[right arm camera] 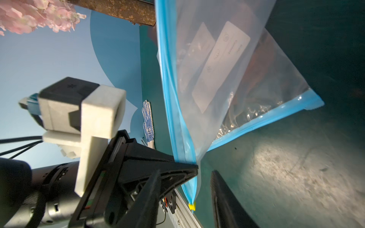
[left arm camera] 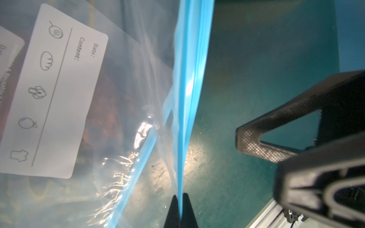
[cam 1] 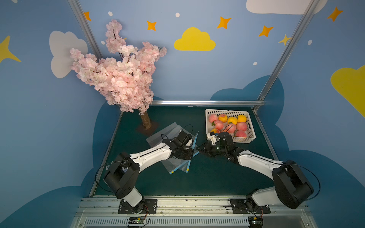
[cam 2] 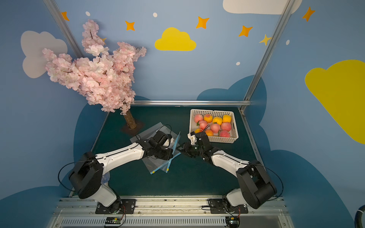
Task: Place the peach in a zip-top bag and seal the zipper
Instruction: Open the zipper food storage bag.
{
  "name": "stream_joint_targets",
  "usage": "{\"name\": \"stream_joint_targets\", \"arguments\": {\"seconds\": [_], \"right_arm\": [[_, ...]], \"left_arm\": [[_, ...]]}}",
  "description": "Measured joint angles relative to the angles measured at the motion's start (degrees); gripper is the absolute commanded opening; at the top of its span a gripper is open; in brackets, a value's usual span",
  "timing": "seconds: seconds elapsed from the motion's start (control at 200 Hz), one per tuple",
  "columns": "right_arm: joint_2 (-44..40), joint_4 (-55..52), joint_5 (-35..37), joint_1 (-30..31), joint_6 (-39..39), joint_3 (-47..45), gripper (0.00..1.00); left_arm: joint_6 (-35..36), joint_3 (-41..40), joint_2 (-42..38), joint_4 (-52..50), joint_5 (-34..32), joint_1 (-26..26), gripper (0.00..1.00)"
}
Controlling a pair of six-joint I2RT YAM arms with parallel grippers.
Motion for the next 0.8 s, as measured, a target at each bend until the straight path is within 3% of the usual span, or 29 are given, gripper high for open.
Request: {"name": "stream_joint_targets", "arguments": {"seconds": [0.3,0.636,0.801], "right_arm": [[5.79,-0.66,0.17,1.20,-1.01,3.13,0.20],[8.33,0.02,-0.57,1.84,-1.03,5.03,0.24],[8.66,0.70,-0.87,2.12,-1.03,5.18,0.19]], "left_arm": [[-0.48,-0.28,-0.02,0.98,1.31,0.04,0.03],[-0.92,-0.81,-0.02,1.55,2.97,0.04,0.03],[-0.90,-1.14,-0.11,1.77,3.54,0.04,0.03]]}}
